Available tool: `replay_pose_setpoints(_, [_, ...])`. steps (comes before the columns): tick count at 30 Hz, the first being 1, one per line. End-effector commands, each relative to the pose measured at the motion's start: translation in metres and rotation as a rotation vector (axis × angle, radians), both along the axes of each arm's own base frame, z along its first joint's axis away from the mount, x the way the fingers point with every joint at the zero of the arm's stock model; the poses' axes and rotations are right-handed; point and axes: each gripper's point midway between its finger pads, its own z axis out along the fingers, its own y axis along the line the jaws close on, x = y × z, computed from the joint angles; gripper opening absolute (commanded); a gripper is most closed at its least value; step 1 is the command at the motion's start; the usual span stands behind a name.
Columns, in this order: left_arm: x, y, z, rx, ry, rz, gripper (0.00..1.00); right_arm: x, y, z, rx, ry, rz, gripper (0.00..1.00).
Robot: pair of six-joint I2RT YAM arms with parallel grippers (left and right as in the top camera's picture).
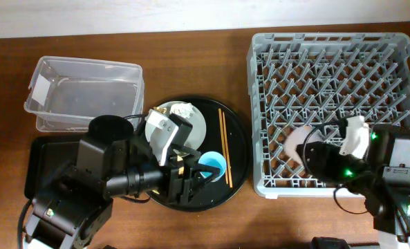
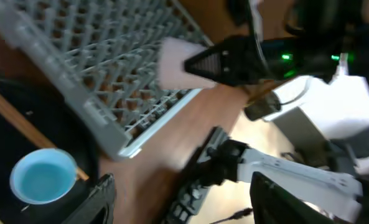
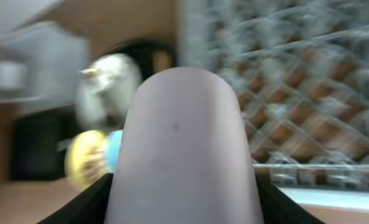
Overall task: Sort waste into correct bins and load items into the dishwasher rack
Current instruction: 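Hand the pink cup from the left gripper to the right gripper, then place the pink cup upside down in the dish rack with right gripper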
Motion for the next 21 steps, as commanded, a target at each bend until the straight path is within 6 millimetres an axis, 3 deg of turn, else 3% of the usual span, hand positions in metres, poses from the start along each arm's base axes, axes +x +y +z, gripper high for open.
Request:
replay_pose_setpoints(1, [0.008, 0.007, -0.001, 0.035, -0.035, 0.055, 0.69, -0.004, -0.030, -0.015, -0.224, 0.106, -0.062, 0.58])
replay_pose_setpoints(3, [0.006, 0.008, -0.005, 0.045, -0.019, 0.055, 0.69, 0.006, -0.032, -0.039, -0.285, 0.222, -0.060, 0.58])
replay_pose_setpoints(7, [0.003, 0.014, -0.017, 0.091, 0.028, 0.074, 0.69, 0.045, -0.026, -0.094, -0.295, 0.405, -0.036, 0.58])
replay_pose_setpoints(8, [0.002, 0.015, -0.019, 0.100, 0.037, 0.077, 0.69, 0.046, -0.021, -0.104, -0.270, 0.443, -0.017, 0.63])
replay_pose_setpoints(10, [0.005, 0.021, -0.026, 0.138, 0.039, 0.113, 0.69, 0.049, -0.023, -0.112, -0.277, 0.468, -0.024, 0.86])
replay_pose_setpoints(11, [0.008, 0.024, -0.029, 0.157, 0.039, 0.133, 0.69, 0.053, -0.022, -0.104, -0.260, 0.447, -0.057, 0.89])
replay_pose_setpoints(12, [0.012, 0.030, -0.037, 0.197, 0.043, 0.169, 0.69, 0.059, -0.019, -0.083, -0.238, 0.380, -0.062, 0.90])
replay_pose_setpoints(15, [0.031, 0.045, -0.077, 0.418, 0.069, 0.274, 0.65, 0.051, 0.015, -0.007, -0.057, 0.179, 0.027, 0.91])
replay_pose_setpoints(16, [0.037, 0.038, -0.100, 0.513, 0.083, 0.262, 0.63, 0.042, 0.030, 0.026, 0.022, 0.069, 0.082, 0.95])
replay_pose_setpoints(17, [0.042, 0.025, -0.132, 0.632, 0.111, 0.237, 0.60, 0.031, 0.033, 0.045, 0.038, -0.008, 0.097, 1.00])
replay_pose_setpoints(21, [0.051, -0.020, -0.233, 0.918, 0.206, 0.199, 0.59, -0.003, 0.031, 0.065, 0.036, -0.084, 0.081, 1.00])
